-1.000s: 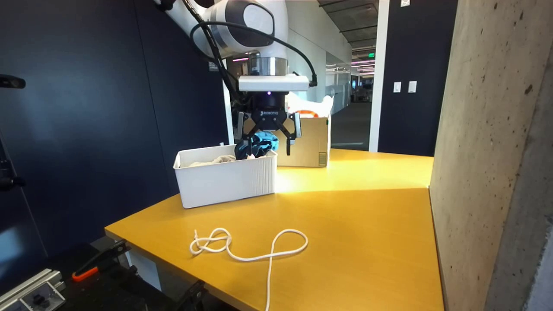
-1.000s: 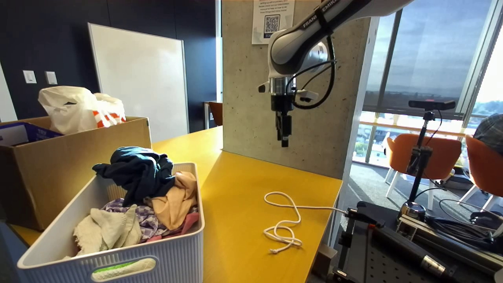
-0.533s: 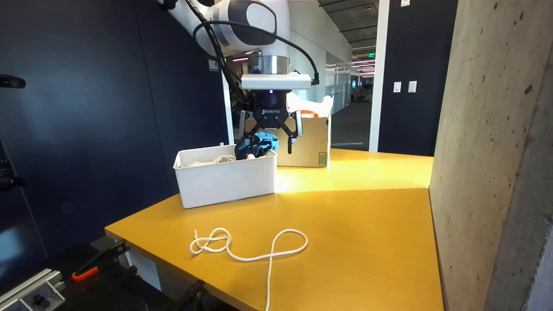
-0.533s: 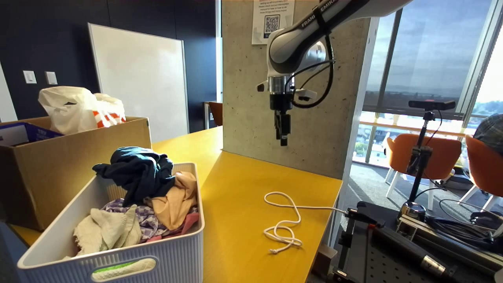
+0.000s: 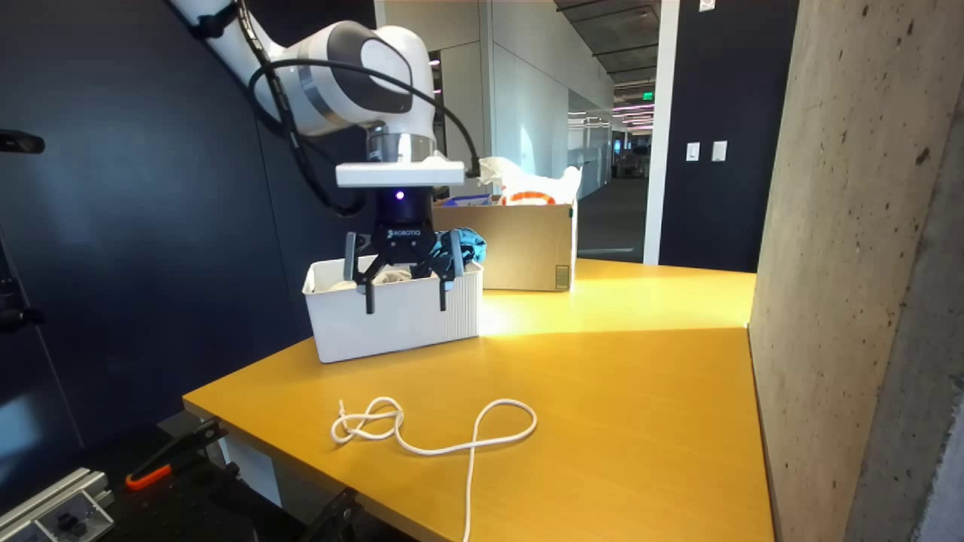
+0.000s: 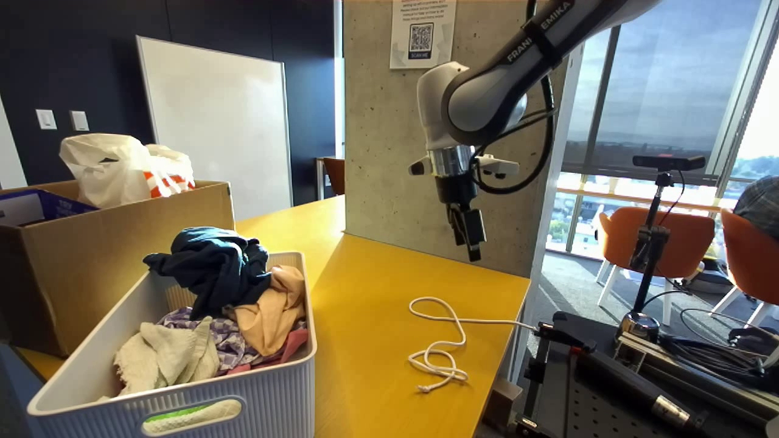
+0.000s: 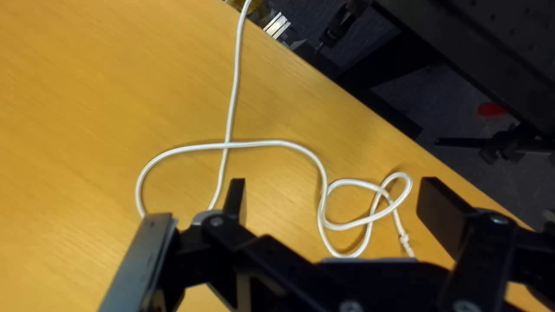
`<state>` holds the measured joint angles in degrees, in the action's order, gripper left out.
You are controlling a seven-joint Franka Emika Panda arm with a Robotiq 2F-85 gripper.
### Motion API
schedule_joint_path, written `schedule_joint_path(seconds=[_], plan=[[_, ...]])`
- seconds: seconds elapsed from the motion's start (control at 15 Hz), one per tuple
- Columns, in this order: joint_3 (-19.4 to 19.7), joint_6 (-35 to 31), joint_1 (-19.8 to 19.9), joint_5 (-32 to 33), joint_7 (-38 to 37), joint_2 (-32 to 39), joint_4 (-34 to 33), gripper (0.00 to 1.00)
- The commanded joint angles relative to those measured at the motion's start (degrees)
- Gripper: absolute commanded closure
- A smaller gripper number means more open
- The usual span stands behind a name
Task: Straighten the shoelace
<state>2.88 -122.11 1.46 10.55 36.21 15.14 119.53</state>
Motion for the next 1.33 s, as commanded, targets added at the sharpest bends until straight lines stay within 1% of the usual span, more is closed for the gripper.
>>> schedule_joint_path(seconds=[0.0,0.13,0.2,0.33,0.47,0.6,0.73,1.0,1.13,1.27], plan=[[-1.68,-6.76,-1.14,5.82,-5.25,3.36,3.03,0.00],[-2.18,-11.11,-2.32,9.68,-8.06,10.95,-2.09,0.00],[-2.19,-12.58,-3.08,11.76,-9.53,13.43,-3.89,0.00],[-2.37,-13.93,-4.83,14.61,-11.27,18.85,-8.43,0.00],[-2.63,-14.31,-6.32,15.95,-12.16,22.86,-11.46,0.00],[-2.86,-14.20,-7.88,16.53,-13.44,25.28,-12.33,0.00],[-2.50,-15.49,-9.97,17.86,-16.39,24.85,-9.58,0.00],[-1.25,-18.86,-13.01,21.16,-23.74,20.89,-1.39,0.00],[-0.32,-22.14,-12.98,23.22,-26.55,18.98,2.47,0.00],[0.77,-25.30,-12.01,24.97,-28.20,18.73,3.96,0.00]])
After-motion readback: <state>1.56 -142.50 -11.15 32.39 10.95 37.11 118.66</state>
